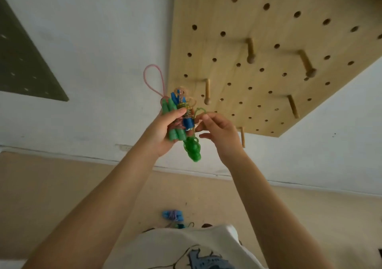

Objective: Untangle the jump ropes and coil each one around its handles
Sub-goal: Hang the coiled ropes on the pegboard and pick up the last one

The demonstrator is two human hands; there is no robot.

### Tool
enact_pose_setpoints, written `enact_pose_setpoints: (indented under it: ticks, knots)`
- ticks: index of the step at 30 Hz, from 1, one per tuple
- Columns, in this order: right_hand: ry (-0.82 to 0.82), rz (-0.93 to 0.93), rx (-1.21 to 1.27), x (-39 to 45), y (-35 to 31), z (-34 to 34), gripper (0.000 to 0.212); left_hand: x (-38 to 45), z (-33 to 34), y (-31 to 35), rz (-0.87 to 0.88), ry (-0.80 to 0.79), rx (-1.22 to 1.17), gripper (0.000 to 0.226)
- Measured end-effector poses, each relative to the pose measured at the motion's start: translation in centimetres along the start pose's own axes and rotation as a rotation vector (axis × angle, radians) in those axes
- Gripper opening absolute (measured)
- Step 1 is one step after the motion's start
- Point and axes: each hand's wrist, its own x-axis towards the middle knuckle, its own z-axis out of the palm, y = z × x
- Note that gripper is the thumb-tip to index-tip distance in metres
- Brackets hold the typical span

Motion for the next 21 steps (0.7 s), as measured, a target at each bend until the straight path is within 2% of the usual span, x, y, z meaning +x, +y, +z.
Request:
enact_pose_setpoints:
  ticks: [5, 7, 9, 16, 19, 21]
  knots:
    - [0.168, 0.038, -0.070, 3.3, 0.1, -1.3, 0.012, 4.7, -1.2, -0.3, 0.005, 0.024, -0.003, 0.024]
    - [0.190, 0.056, -0.084, 4.7, 0.7, -1.8, 0.010, 6.2, -1.4, -1.1, 0.005, 0.023, -0.007, 0.027]
    - [0.205, 0.071, -0.113, 6.1, 1.3, -2.2, 0.009, 7.6, -1.6, -1.8, 0.023, 0.033, 0.002, 0.034]
    - [0.238, 0.155, -0.137, 11.1, 2.2, -3.6, 0.008, 11.8, -0.2, -3.0, 0.025, 0.093, 0.117, 0.031]
    - [0.203, 0.148, -0.123, 12.3, 2.3, -3.8, 0.008, 12.8, -0.3, -3.2, 0.024, 0.119, 0.123, 0.039]
    - [0.174, 0.134, -0.122, 12.7, 2.1, -3.8, 0.009, 12.7, -0.6, -3.0, 0.024, 0.156, 0.144, 0.033]
